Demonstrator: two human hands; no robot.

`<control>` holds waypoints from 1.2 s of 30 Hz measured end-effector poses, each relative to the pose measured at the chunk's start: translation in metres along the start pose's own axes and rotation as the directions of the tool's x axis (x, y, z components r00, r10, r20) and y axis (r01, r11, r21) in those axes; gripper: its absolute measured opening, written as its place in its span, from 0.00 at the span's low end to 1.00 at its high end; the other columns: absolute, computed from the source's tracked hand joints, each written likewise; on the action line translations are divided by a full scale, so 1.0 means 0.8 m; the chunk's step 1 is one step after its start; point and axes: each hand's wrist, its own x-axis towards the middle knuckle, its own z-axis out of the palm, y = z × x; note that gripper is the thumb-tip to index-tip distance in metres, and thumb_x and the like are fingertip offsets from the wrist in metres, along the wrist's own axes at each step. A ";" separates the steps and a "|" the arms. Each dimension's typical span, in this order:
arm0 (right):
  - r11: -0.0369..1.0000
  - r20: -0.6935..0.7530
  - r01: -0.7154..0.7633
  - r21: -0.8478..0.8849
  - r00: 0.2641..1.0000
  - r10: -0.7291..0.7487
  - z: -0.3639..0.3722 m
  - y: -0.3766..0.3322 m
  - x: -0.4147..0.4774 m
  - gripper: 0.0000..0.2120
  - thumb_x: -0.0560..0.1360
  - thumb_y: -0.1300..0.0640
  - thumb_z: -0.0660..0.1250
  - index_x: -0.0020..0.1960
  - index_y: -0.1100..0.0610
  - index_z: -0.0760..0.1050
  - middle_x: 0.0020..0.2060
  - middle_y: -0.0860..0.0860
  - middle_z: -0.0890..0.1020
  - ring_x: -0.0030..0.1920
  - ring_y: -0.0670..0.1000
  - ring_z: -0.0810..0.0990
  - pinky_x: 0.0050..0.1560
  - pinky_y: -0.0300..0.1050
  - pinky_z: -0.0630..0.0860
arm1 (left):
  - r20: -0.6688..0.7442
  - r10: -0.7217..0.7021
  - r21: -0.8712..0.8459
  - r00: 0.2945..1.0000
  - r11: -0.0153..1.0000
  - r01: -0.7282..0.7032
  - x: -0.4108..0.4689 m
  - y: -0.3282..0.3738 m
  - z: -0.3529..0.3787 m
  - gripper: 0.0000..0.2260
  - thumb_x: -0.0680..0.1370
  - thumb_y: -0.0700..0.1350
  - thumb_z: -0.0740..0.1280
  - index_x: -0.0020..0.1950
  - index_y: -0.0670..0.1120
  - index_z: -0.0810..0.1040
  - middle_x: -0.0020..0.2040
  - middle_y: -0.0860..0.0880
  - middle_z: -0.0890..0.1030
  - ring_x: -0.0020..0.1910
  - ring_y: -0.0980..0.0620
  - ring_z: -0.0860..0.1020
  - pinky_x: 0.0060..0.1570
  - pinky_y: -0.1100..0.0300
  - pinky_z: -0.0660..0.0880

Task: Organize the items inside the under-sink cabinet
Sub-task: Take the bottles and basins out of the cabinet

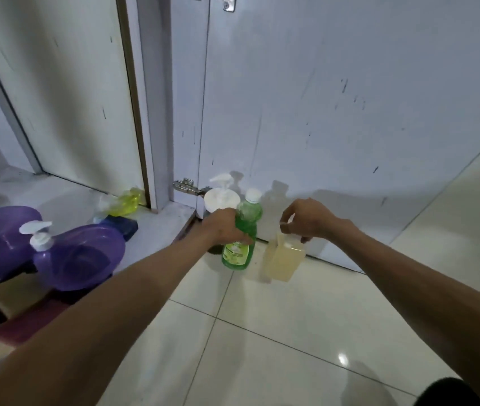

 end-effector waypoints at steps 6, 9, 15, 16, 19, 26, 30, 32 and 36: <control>0.998 -0.157 -0.064 -0.009 0.986 0.062 0.026 0.051 0.007 0.08 0.75 0.52 0.69 0.51 0.51 0.84 0.48 0.49 0.85 0.39 0.50 0.79 0.51 0.45 0.79 | -0.066 -0.002 -0.086 0.998 0.996 -0.004 0.042 0.031 0.063 0.26 0.65 0.54 0.78 0.59 0.46 0.77 0.54 0.48 0.82 0.52 0.47 0.80 0.49 0.56 0.77; 0.998 -0.202 -0.060 0.002 0.978 0.059 0.032 0.065 0.018 0.09 0.75 0.51 0.69 0.53 0.51 0.84 0.52 0.49 0.84 0.50 0.52 0.81 0.51 0.44 0.76 | -0.126 -0.018 -0.113 0.992 0.994 0.004 0.055 0.039 0.082 0.25 0.66 0.53 0.77 0.59 0.45 0.77 0.53 0.47 0.81 0.52 0.47 0.79 0.45 0.60 0.73; 0.999 -0.216 -0.036 -0.022 0.976 0.030 0.049 0.061 0.042 0.09 0.75 0.56 0.68 0.53 0.52 0.84 0.50 0.50 0.85 0.51 0.54 0.81 0.50 0.47 0.78 | -0.156 -0.056 -0.144 0.986 0.989 0.033 0.068 0.036 0.101 0.22 0.69 0.49 0.76 0.59 0.45 0.77 0.53 0.46 0.82 0.52 0.45 0.79 0.45 0.59 0.72; 0.999 -0.213 -0.043 -0.027 0.976 0.036 0.053 0.060 0.045 0.09 0.75 0.56 0.68 0.53 0.52 0.84 0.50 0.50 0.85 0.51 0.54 0.81 0.49 0.47 0.78 | -0.161 -0.060 -0.152 0.985 0.988 0.035 0.068 0.036 0.101 0.22 0.69 0.49 0.76 0.60 0.45 0.76 0.53 0.46 0.82 0.53 0.45 0.79 0.45 0.59 0.72; 0.997 -0.207 -0.067 -0.023 0.976 0.061 0.061 0.059 0.050 0.09 0.75 0.58 0.68 0.53 0.52 0.84 0.50 0.51 0.85 0.51 0.55 0.81 0.48 0.46 0.77 | -0.123 -0.092 -0.196 0.988 0.978 0.067 0.073 0.034 0.099 0.27 0.69 0.51 0.76 0.65 0.47 0.73 0.55 0.48 0.80 0.55 0.45 0.78 0.48 0.58 0.73; 0.991 -0.137 -0.046 -0.129 0.990 0.028 0.054 0.046 0.060 0.09 0.76 0.53 0.68 0.54 0.52 0.83 0.50 0.50 0.83 0.52 0.53 0.80 0.45 0.44 0.74 | 0.025 -0.103 -0.225 0.994 0.969 0.106 0.072 0.024 0.090 0.32 0.66 0.50 0.78 0.64 0.43 0.69 0.58 0.48 0.78 0.58 0.46 0.77 0.58 0.51 0.75; 0.983 -0.112 -0.004 -0.184 0.994 -0.017 0.026 0.029 0.058 0.17 0.74 0.45 0.69 0.58 0.52 0.79 0.52 0.49 0.82 0.54 0.52 0.78 0.47 0.44 0.73 | 0.145 -0.054 -0.066 0.988 0.996 0.064 0.061 0.002 0.073 0.31 0.65 0.52 0.79 0.62 0.43 0.72 0.58 0.47 0.78 0.56 0.47 0.77 0.57 0.52 0.76; 0.990 -0.137 0.056 -0.132 0.988 -0.074 0.014 0.019 0.055 0.21 0.72 0.45 0.70 0.61 0.54 0.77 0.54 0.50 0.81 0.55 0.53 0.78 0.52 0.47 0.76 | 0.208 -0.042 0.032 0.977 0.999 0.036 0.052 -0.007 0.058 0.27 0.66 0.53 0.78 0.59 0.42 0.75 0.55 0.47 0.78 0.54 0.48 0.77 0.53 0.55 0.76; 0.984 -0.162 0.143 -0.106 0.974 -0.159 -0.001 -0.008 0.054 0.35 0.69 0.46 0.73 0.74 0.49 0.65 0.69 0.51 0.72 0.71 0.52 0.66 0.66 0.50 0.69 | 0.273 -0.048 0.257 0.961 0.966 -0.024 0.032 -0.016 0.022 0.24 0.69 0.57 0.75 0.55 0.39 0.79 0.49 0.46 0.80 0.48 0.47 0.78 0.46 0.56 0.75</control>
